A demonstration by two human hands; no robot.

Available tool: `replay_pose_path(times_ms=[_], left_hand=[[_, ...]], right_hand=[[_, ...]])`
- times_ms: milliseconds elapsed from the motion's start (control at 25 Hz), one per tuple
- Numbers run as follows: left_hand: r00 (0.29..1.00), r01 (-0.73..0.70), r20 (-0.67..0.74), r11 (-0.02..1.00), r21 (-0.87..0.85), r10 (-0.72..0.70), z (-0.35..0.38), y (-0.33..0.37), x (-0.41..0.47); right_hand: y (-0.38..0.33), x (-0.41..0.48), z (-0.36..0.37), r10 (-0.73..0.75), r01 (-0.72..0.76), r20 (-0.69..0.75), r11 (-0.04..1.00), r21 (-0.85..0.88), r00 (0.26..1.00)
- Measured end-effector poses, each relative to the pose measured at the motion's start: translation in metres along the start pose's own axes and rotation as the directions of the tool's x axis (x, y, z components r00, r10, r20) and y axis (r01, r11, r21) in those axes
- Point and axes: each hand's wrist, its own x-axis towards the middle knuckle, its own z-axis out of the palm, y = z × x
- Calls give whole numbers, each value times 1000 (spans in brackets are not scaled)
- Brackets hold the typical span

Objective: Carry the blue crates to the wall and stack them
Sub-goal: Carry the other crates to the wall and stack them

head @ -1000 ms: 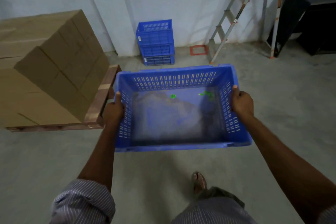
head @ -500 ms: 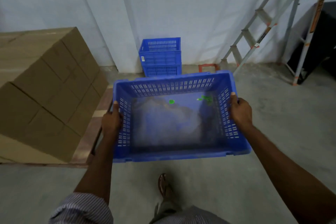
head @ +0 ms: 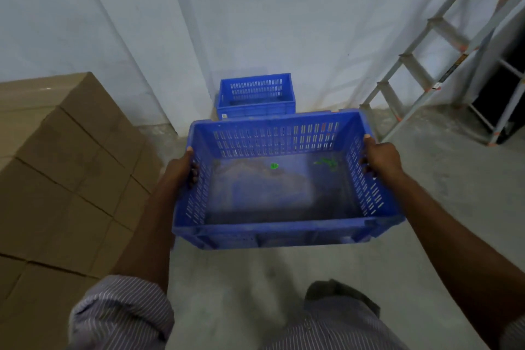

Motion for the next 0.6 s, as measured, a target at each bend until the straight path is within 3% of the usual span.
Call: replay_pose_path(times_ms=[400, 600], left_hand=[[996, 82, 18, 996, 26, -82, 9, 123, 303], [995, 97, 5, 994, 53, -97, 3, 170, 425]], right_hand=[[-141, 238, 186, 22, -23, 89, 1000, 14, 996], [-203, 318, 264, 28, -27, 58, 999, -24, 998]])
